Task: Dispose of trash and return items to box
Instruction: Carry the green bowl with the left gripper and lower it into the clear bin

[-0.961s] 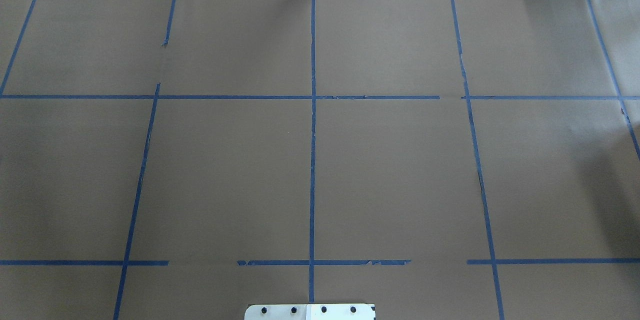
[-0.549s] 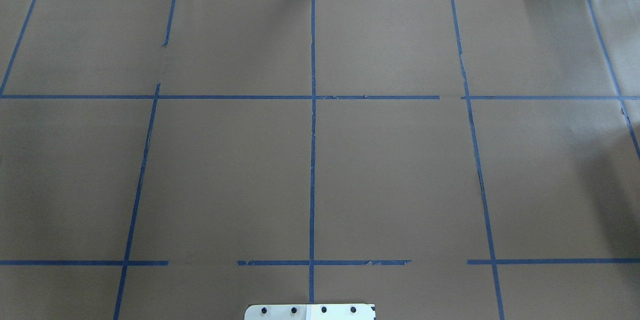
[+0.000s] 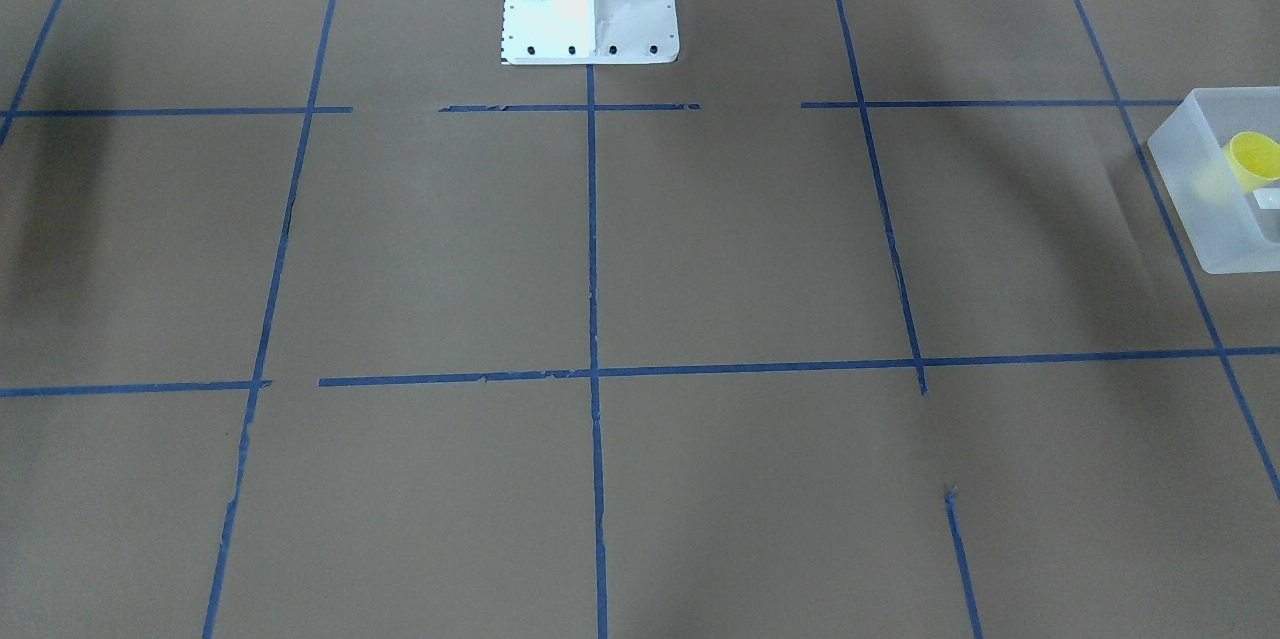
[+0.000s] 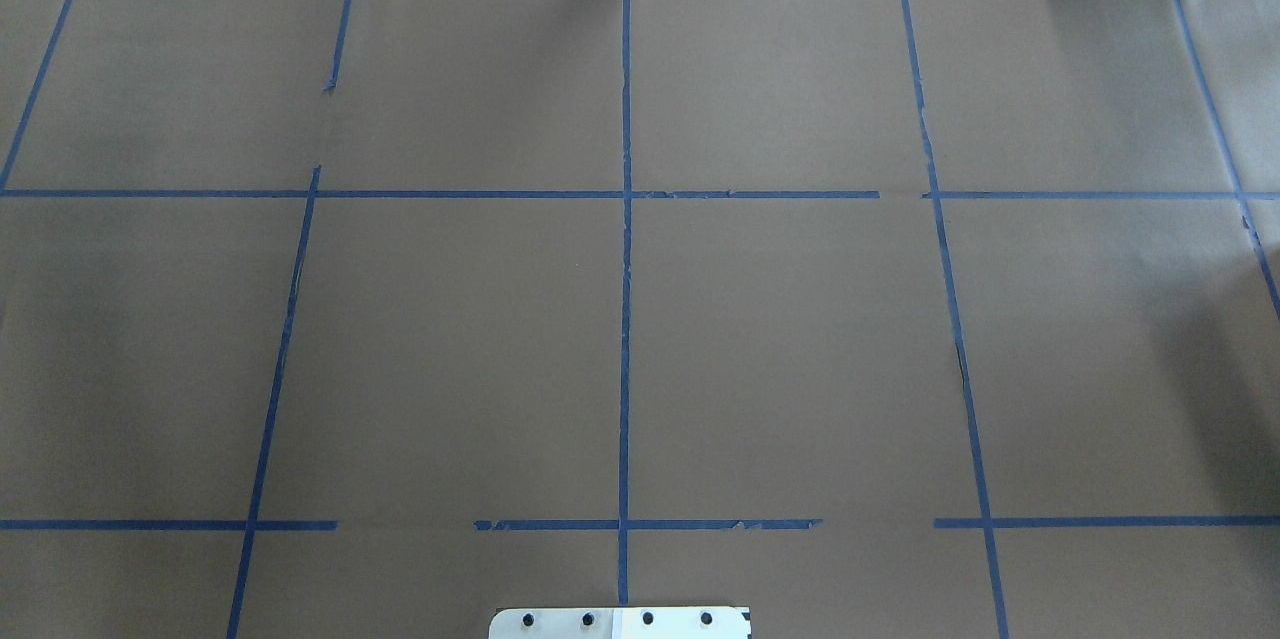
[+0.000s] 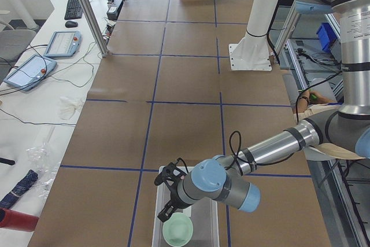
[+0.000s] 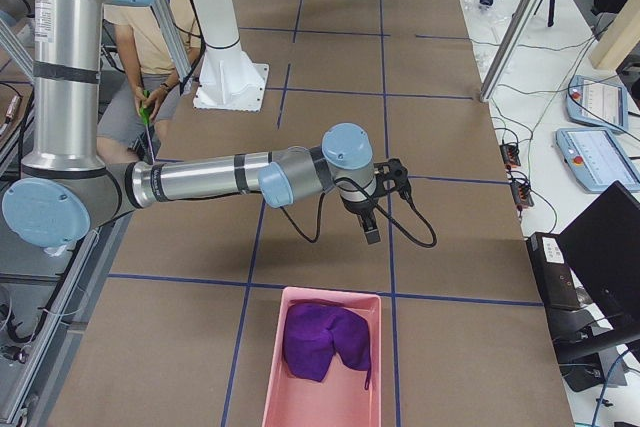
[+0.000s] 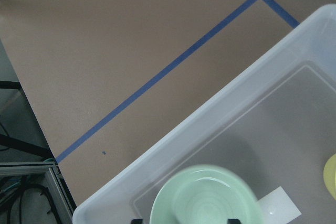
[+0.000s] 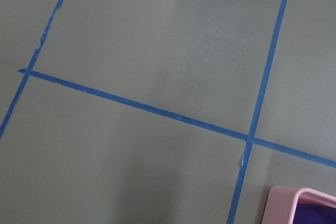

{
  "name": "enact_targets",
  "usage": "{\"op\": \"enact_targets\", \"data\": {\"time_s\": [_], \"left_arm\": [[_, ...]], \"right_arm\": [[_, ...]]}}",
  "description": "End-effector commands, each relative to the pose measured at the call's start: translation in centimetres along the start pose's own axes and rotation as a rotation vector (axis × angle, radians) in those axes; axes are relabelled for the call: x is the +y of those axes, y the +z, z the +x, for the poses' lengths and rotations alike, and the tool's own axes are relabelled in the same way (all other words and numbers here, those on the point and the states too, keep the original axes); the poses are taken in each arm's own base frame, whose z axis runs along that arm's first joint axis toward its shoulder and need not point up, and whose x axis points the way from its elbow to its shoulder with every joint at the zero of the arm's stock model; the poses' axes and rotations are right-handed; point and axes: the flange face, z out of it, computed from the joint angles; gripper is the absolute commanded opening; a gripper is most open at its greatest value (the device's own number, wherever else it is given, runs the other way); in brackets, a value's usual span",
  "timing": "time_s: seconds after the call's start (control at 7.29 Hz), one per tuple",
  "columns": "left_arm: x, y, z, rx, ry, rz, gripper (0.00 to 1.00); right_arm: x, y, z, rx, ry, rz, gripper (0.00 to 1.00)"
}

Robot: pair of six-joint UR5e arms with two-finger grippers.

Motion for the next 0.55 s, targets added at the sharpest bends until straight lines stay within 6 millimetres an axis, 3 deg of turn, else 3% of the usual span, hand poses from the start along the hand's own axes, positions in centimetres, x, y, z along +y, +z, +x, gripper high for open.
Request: {"op": "enact_targets", "data": {"time_s": [0.0,0.14,0.27,0.41], "left_arm": [[-10.8,-0.9,5.2,0.066,-0.223,0.022,1.0],[-17.8,-1.8,6.4,0.082,-0.232,-0.028,1.0],[-19.9,-4.2,7.7,0.12,-0.249,-0.036,1.0],[-20.0,-4.5,8.3,0.181,-0.286,-0.072,1.0]], "right_arm": [[-1.2,-0.7,-1.1,-0.026,0.068,0.017,1.0],[-1.5,-1.2,-1.7,-0.044,0.058,0.035,1.0],[-1.5,-1.3,-1.7,-0.051,0.055,0.034,1.0],[-1.0,-0.1,-1.4,-0.051,0.069,0.004,1.0]]}}
